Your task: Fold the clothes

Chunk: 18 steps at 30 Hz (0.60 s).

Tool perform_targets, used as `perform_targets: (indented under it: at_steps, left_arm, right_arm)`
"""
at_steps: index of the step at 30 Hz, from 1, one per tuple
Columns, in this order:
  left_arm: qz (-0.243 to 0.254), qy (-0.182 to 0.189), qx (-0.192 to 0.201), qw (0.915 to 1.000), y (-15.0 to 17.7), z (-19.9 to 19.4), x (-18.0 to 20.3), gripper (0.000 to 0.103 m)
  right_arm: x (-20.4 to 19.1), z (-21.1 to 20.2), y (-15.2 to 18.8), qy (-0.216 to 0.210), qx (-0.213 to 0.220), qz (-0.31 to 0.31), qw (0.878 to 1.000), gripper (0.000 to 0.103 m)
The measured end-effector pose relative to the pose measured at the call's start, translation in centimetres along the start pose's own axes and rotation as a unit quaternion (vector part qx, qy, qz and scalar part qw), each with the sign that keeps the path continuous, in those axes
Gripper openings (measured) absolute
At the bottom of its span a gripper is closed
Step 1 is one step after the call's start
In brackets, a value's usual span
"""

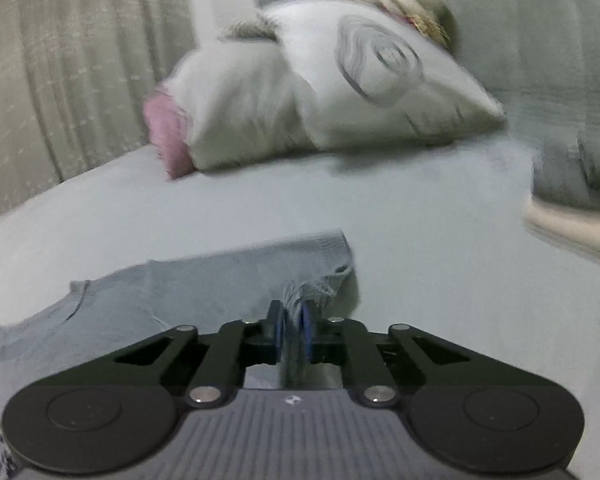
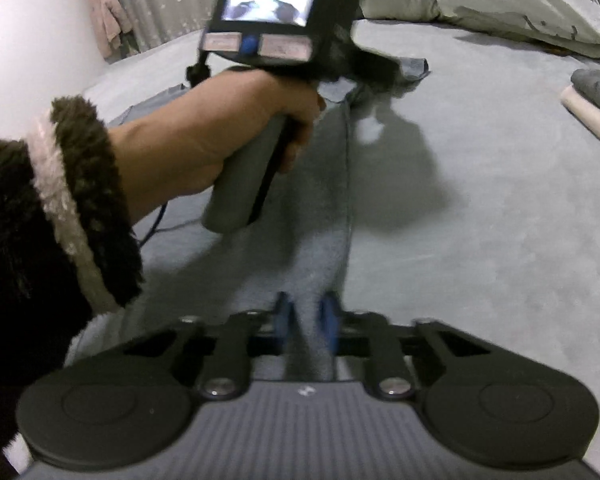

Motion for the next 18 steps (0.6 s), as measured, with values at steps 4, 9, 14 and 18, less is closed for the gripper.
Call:
perform_targets:
  at_steps: [4, 9, 14, 18]
  left_arm:
    - [-0.095, -0.013, 0.008, 0.9953, 0.2, -1.5, -4.0, 0.004]
    - [-0.069, 0.011, -0.012, 0.9975, 0.9, -2.1, -4.6, 0.009]
    - [0.011, 0.052, -0.011, 0.9986, 1.2, -2.4, -2.0, 0.053]
    - [0.111, 0.081, -0.016, 0.9904, 2.0, -2.1, 2.0, 0.054]
  right_arm:
    - [-0.8, 0.0, 0.1, 0.001, 0.003, -0.011, 1.0, 0.009]
    - [-1.7, -0.2, 0.0, 0.005, 0.011, -0.021, 1.0, 0.016]
    - [-0.6, -0.2, 0.2, 0.015, 0.01, 0.011, 1.0, 0.024]
    - [-0.7, 0.1, -0.2, 0.022, 0.01, 0.007, 1.0, 0.029]
Point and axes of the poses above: each gripper's, at about its wrist camera, not at the fingertips, and z roughly the way its jaws point, x to its right, y to its underside, the point moved 10 cm from there along z, roughly the way its jaws point, and after that the axes turned 9 degrees about z, right-handed, at the moved point
